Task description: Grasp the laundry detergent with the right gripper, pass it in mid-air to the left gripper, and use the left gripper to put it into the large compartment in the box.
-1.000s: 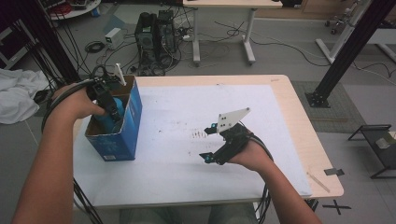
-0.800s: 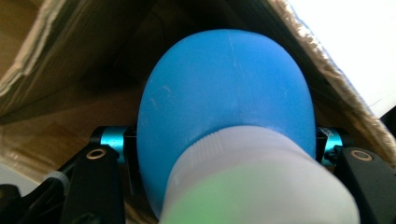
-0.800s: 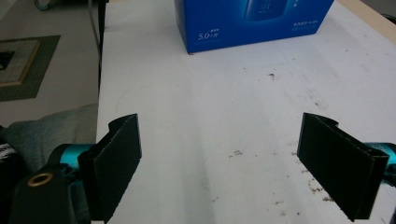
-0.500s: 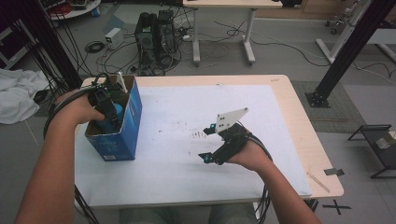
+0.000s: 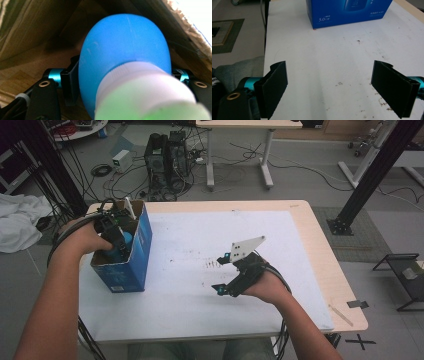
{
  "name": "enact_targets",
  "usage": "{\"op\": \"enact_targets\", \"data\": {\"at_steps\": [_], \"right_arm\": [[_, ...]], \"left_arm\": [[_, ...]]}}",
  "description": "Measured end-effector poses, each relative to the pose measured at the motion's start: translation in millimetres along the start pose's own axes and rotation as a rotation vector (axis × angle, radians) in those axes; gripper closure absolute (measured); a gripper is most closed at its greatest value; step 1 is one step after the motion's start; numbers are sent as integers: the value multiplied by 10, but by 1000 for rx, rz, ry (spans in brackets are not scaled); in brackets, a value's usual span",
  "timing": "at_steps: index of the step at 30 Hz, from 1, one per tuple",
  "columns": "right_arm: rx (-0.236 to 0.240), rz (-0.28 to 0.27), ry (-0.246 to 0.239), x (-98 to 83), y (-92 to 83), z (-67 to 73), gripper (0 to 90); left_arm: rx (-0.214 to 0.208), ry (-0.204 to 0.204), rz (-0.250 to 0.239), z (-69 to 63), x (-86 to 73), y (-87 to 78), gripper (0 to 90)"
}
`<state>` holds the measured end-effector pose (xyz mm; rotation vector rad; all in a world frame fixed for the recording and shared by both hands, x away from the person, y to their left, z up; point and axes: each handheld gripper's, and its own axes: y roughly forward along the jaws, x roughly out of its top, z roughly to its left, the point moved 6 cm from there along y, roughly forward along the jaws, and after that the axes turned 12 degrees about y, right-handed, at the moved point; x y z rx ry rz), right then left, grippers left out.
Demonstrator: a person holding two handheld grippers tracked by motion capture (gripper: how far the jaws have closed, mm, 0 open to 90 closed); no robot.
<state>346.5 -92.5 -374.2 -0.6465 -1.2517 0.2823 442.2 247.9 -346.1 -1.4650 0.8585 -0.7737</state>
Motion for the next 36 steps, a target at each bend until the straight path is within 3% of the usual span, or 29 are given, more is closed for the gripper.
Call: {"op": "enact_targets", "data": {"at_steps": [6,7,8,23,25,27,28,29,36], "right_arm": [[-2,-2,-2,1,-9,7,129],[0,-1,-1,1,-10,11,130],[0,-2,-3,2,-10,11,129],[8,-17,-10,18,-35,3,130],[6,-25,-6,20,-41,4,130],[6,-24,-5,17,-48,5,130],[8,-26,-6,18,-51,6,129],[9,-25,-9,18,-55,5,130],[6,-28,-12,28,-101,-8,129]], "left_arm": [[-8,6,-5,-20,0,-42,310],[-1,-15,-23,-35,13,-37,310],[-1,10,-2,-25,-1,-61,310],[13,-11,0,-81,-24,-214,255],[15,-29,-13,-105,-20,-235,255],[25,-21,-2,-108,-32,-274,249],[27,-46,-22,-130,-22,-279,230],[26,-14,6,-121,-46,-319,228],[40,-17,-1,-157,-71,-448,207]]}}
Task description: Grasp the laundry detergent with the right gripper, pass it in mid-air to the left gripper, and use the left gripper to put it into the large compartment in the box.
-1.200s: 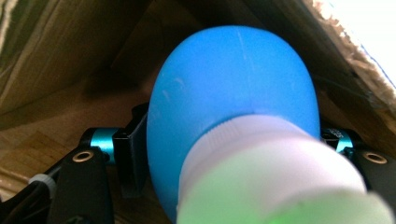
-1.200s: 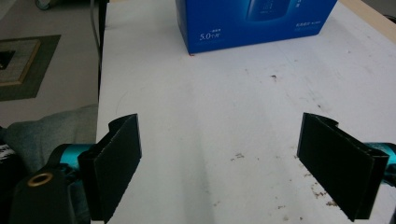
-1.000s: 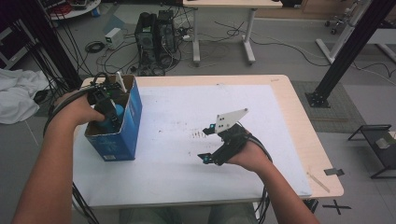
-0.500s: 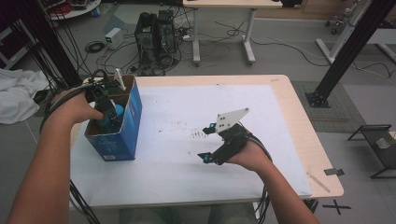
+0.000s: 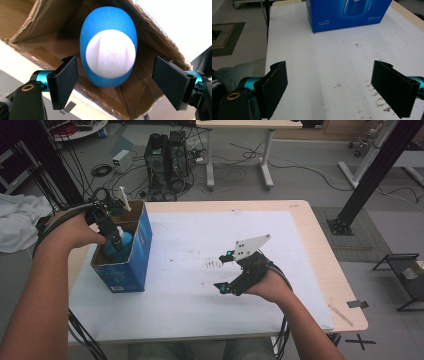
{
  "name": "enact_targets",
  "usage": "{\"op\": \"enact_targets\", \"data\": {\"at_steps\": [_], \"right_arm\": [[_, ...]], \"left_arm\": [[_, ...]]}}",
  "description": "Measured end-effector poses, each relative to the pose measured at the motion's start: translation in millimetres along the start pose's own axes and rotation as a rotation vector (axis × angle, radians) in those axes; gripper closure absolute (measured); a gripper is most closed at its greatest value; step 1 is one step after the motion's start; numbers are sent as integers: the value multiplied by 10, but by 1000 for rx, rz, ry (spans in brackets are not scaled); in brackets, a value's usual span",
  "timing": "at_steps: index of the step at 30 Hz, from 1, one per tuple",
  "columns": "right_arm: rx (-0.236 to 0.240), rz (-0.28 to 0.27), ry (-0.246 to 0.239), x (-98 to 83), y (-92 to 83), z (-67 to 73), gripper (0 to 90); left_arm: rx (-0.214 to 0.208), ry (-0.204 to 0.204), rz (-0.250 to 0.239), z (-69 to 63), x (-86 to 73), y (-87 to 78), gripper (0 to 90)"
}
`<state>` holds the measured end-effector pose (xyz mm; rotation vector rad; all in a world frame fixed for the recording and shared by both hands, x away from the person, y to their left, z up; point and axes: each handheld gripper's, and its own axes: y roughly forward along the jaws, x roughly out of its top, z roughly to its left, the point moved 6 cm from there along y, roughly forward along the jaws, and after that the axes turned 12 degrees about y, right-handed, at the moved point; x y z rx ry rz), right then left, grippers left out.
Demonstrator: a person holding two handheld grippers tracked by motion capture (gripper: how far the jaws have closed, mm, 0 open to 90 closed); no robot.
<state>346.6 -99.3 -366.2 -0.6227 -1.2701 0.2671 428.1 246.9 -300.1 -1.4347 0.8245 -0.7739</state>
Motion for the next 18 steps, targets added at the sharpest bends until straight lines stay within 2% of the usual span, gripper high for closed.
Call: {"op": "enact_targets", "data": {"at_steps": [2,3,4,5,8,9,12,13,14,15,16,18], "right_arm": [[-1,-2,0,10,-18,4,129],[-4,0,0,13,-29,4,130],[-6,-1,2,18,-38,7,129],[-8,-4,-1,26,-47,8,130],[-8,0,-2,40,-75,15,129],[-9,-2,-7,47,-83,14,129],[-16,1,-7,63,-116,9,129],[-18,4,-7,67,-126,7,130],[-17,8,-6,70,-137,5,129],[-17,11,-3,73,-144,6,130],[-18,29,-5,69,-162,6,129],[-26,30,-5,86,-184,-6,129]], "left_arm": [[2,0,-8,-6,-9,-56,207],[8,-15,-21,-19,-7,-72,196],[8,-4,-6,-20,-23,-114,189],[12,-18,-19,-35,-20,-134,187],[19,-5,-10,-49,-37,-220,175],[22,-29,-34,-74,-24,-233,168],[34,-20,-35,-124,-25,-323,137],[26,0,-23,-136,-33,-358,136],[31,-3,-33,-157,-24,-369,136],[35,20,-23,-176,-25,-403,130],[28,23,-25,-203,-15,-428,117],[29,29,-39,-266,20,-460,92]]}}
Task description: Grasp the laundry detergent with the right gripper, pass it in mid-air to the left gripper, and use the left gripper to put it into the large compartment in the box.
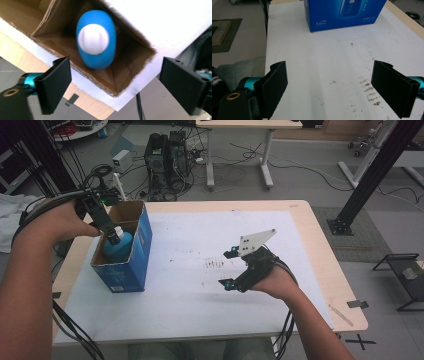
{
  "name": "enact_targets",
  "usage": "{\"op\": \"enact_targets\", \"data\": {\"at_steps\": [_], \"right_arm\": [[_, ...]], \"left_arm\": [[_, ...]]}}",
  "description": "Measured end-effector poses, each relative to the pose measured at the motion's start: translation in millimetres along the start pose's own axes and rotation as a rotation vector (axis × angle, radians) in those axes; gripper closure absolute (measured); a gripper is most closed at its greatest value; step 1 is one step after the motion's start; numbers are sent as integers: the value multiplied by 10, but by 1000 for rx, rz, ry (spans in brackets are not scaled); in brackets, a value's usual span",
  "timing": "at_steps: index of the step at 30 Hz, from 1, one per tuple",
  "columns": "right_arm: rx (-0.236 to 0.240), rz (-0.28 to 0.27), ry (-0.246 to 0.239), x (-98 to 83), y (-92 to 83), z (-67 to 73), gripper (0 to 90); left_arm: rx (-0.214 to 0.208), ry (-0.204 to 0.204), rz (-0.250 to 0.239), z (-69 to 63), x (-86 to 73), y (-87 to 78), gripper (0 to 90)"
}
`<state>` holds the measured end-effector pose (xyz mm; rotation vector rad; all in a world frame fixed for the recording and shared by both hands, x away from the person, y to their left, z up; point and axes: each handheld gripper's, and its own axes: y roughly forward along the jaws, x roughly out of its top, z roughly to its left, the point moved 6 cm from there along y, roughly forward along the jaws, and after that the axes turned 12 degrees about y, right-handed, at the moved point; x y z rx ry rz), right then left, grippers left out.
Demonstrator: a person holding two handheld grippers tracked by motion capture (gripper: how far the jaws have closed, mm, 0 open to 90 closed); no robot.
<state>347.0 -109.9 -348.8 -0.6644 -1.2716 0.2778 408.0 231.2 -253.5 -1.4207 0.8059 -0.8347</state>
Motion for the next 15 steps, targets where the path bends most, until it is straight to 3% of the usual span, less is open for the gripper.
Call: {"op": "enact_targets", "data": {"at_steps": [2,5,7,9,15], "right_arm": [[-2,11,1,5,-22,-4,129],[-6,19,2,17,-46,-17,129],[-9,25,-6,23,-59,-26,129],[-10,38,6,19,-81,-22,129],[-25,68,8,-6,-148,-75,129]], "left_arm": [[-2,36,1,-48,43,-44,64],[-6,53,-16,-124,118,-74,56],[-7,105,4,-143,150,-109,50],[-2,129,-12,-204,223,-124,31],[5,272,-14,-382,430,-102,17]]}}
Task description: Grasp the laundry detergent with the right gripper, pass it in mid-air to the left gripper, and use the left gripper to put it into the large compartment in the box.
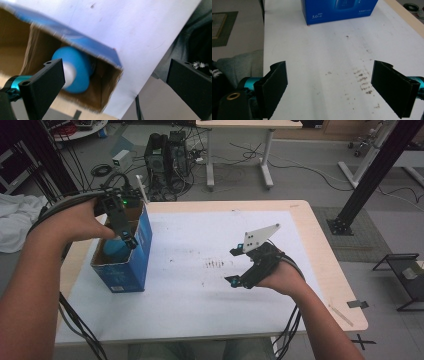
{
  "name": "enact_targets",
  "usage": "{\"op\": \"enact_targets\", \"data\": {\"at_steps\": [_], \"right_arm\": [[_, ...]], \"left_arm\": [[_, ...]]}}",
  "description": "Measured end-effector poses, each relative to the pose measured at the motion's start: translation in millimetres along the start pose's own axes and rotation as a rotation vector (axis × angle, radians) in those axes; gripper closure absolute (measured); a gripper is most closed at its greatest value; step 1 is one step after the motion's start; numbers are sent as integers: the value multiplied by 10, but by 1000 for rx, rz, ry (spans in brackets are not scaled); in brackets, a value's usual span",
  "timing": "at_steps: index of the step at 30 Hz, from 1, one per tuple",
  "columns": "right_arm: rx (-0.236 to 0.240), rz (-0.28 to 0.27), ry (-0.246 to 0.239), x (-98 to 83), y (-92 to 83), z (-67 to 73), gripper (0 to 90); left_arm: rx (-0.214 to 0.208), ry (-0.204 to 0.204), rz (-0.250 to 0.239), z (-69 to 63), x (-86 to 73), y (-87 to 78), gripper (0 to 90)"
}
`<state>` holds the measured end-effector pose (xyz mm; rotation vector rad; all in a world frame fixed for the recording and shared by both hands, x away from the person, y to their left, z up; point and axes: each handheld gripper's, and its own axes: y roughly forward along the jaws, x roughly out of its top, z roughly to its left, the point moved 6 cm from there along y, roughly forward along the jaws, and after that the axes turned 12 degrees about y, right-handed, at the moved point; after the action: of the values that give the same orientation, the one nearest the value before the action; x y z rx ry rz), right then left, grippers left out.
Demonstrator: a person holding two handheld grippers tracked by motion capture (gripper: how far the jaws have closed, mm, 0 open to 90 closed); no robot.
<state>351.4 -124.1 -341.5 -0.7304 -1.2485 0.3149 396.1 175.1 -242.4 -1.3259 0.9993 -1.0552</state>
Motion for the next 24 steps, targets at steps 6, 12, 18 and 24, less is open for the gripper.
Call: {"op": "enact_targets", "data": {"at_steps": [6,12,18,24], "right_arm": [[-14,65,-2,-21,-59,-49,129],[-24,156,7,-27,-97,-94,129],[-25,243,-1,-40,-109,-170,129],[-21,330,-14,-79,-66,-233,129]], "left_arm": [[-16,112,0,-103,254,95,17],[-29,181,-1,-195,472,238,17],[-56,231,20,-256,590,419,17],[-75,275,49,-297,669,628,17]]}}
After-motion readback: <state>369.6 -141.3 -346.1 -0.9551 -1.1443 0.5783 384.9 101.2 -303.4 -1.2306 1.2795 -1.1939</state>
